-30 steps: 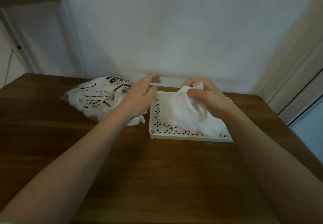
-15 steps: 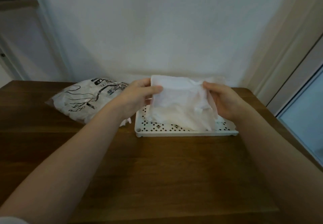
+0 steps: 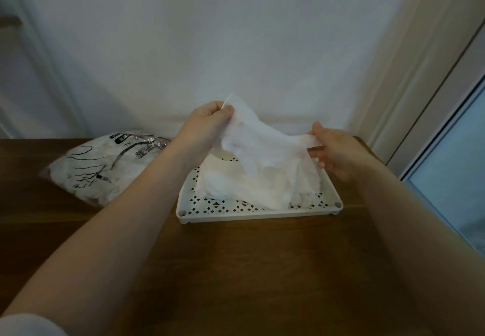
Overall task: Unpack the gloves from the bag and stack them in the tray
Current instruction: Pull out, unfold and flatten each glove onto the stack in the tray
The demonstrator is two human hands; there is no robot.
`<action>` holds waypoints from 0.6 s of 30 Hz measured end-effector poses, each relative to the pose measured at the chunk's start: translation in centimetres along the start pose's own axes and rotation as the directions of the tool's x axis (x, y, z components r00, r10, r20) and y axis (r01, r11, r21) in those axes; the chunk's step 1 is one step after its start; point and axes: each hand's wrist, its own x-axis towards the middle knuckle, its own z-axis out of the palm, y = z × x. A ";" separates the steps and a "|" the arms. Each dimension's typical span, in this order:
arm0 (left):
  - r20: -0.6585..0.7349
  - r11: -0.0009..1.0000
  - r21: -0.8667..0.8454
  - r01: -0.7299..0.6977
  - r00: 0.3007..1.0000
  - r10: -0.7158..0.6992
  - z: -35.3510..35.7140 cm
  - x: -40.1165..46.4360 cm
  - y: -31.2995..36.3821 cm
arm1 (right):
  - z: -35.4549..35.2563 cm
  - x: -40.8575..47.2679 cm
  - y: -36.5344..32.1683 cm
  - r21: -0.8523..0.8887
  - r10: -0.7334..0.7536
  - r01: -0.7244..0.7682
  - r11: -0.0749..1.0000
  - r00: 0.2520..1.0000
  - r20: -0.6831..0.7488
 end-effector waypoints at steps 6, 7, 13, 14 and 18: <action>0.050 0.997 -0.049 0.055 0.997 -0.052 0.7 1.0 0.0 | -1.9 0.0 -1.8 0.089 -0.137 0.131 0.987 0.988 0.076; 0.101 0.995 -0.066 0.079 0.992 -0.072 0.9 0.7 0.0 | -2.3 -0.1 -2.2 0.174 -0.123 0.105 0.979 0.988 0.094; 0.084 0.893 0.420 0.163 0.973 -0.217 0.5 0.7 -2.3 | -2.6 1.5 -1.0 -0.470 -0.072 0.117 0.875 0.991 0.113; 0.029 0.800 0.580 0.152 0.978 -0.207 0.3 0.9 -3.2 | -2.0 2.2 -0.3 -0.555 -0.060 0.115 0.824 0.991 0.117; -0.047 0.543 0.833 0.107 0.991 -0.123 0.0 1.3 -5.6 | 0.0 5.9 1.8 -0.767 -0.088 0.102 0.634 0.994 0.059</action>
